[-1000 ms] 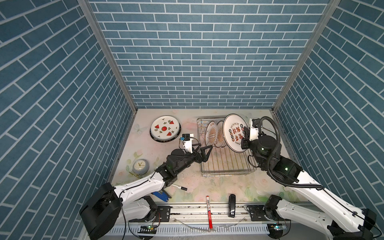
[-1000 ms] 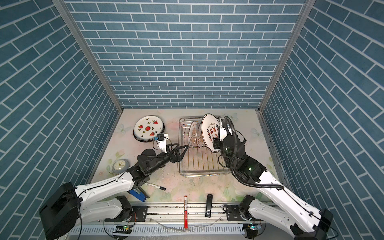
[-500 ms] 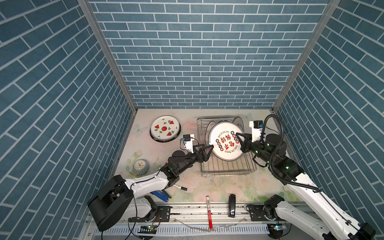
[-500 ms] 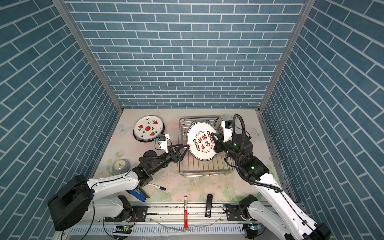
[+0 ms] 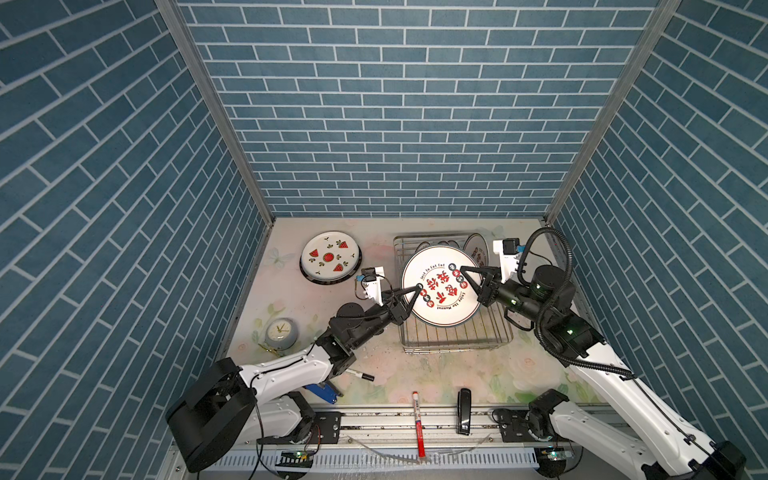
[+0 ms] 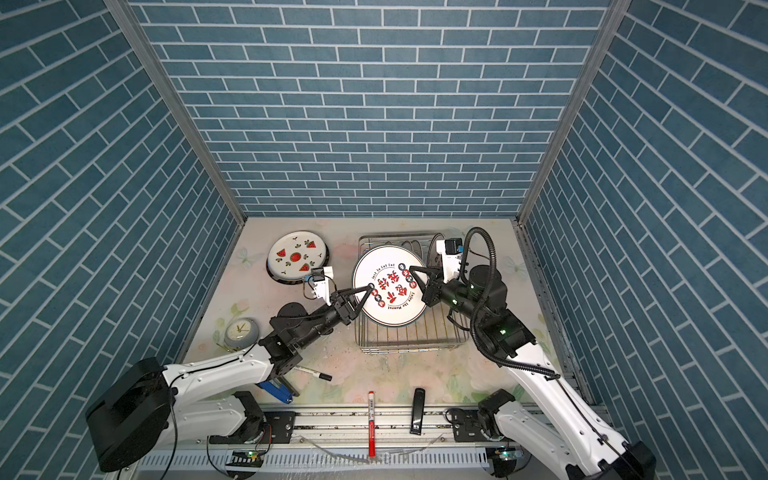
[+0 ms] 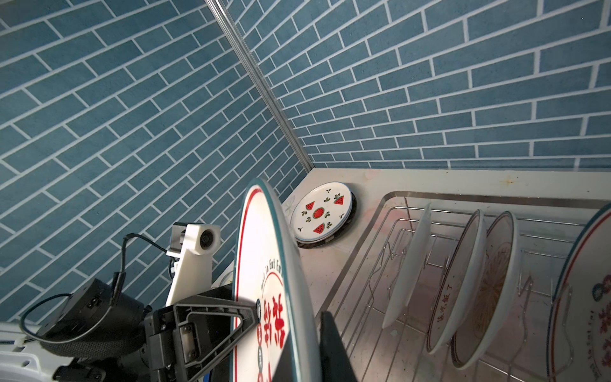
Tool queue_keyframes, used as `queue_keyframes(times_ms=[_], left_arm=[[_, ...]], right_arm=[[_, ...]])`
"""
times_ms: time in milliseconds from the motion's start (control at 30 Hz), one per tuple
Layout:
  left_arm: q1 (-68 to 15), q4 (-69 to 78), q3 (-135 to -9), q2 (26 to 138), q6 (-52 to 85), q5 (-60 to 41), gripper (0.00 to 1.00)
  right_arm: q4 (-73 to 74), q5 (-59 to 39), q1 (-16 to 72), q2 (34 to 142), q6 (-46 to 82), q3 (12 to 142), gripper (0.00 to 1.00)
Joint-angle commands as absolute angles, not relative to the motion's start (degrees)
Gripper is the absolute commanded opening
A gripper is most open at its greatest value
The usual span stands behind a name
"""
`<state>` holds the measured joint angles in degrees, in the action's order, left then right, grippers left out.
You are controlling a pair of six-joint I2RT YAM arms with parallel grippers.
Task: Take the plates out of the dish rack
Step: 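Lift the white red-text plate up out of the rack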
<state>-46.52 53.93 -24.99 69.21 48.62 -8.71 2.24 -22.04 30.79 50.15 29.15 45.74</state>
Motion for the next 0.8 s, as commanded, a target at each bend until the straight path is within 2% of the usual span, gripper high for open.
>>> queue_keyframes(times_ms=[0, 133, 500, 767], left_arm=[[-46.76, 54.76, -24.43, 69.31, 49.35, -10.99, 0.34], [-46.76, 54.02, -24.66, 69.41, 50.57, -12.21, 0.23], [-46.67, 56.98, -25.73, 71.82, 53.78, -18.86, 0.15], [-46.65, 57.63, -25.04, 71.06, 54.49, -19.33, 0.03]], right_arm=[[8.1, -25.16, 30.07, 50.09, 32.96, 45.21, 0.0], [9.09, -25.92, 29.63, 51.77, 32.6, 45.08, 0.0], [9.89, -30.13, 28.33, 55.96, 32.52, 46.09, 0.0], [9.22, -30.49, 27.99, 57.82, 32.6, 46.7, 0.13]])
